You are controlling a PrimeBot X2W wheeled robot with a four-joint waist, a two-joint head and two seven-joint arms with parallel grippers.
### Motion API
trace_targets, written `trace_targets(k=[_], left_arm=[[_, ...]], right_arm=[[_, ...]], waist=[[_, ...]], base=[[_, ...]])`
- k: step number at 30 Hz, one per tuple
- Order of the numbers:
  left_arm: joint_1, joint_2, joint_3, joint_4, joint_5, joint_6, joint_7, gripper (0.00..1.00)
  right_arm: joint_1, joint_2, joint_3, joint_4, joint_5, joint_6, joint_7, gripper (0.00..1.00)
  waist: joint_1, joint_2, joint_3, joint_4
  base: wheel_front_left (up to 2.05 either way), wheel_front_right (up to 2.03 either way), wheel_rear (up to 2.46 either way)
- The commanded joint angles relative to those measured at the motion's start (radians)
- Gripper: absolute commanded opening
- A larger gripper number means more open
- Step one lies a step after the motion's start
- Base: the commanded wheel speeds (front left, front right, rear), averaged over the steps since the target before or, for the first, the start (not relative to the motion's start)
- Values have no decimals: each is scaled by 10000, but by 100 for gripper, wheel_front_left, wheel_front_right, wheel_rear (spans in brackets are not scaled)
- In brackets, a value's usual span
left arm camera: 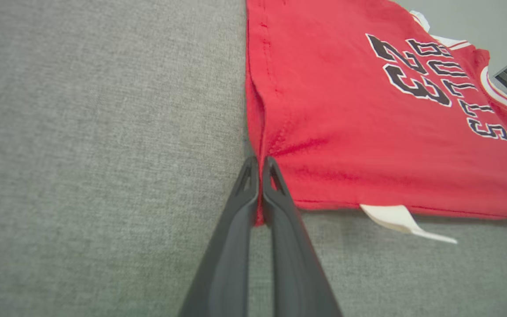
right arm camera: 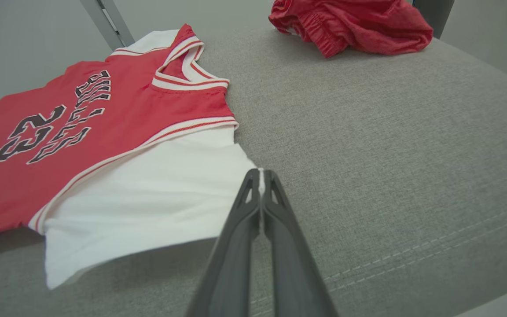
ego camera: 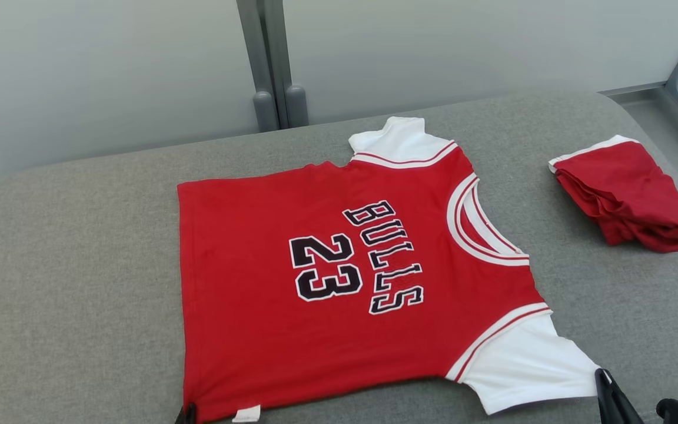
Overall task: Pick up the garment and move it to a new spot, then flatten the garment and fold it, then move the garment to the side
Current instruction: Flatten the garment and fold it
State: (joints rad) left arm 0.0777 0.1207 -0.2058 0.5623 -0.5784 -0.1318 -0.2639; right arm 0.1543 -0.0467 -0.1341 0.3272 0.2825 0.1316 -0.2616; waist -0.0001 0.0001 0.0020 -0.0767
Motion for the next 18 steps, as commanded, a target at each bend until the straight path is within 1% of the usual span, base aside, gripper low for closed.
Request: trace_targets(k=[1, 6, 10, 18], left_arm=[[81, 51, 39, -189, 28, 26, 1, 0], [-399, 195, -388, -892, 234, 26, -1, 0], [-967, 296, -592, -1089, 191, 26, -1, 0], [-2319, 361, -838, -963, -78, 26, -1, 0]], right_arm=[[48, -76, -121, -163, 96, -20, -44, 0], [-681, -70, -81, -611, 122, -20, -44, 0], [-1650, -65, 26, -675, 67, -20, -44, 0], [-3762, -62, 84, -147, -795, -20, -44, 0]], waist=[[1, -1, -70, 51], [1, -1, 67, 115], [1, -1, 369, 174], [1, -1, 1341, 425]], base=[[0, 0, 0], [0, 0, 0], [0, 0, 0], [0, 0, 0]])
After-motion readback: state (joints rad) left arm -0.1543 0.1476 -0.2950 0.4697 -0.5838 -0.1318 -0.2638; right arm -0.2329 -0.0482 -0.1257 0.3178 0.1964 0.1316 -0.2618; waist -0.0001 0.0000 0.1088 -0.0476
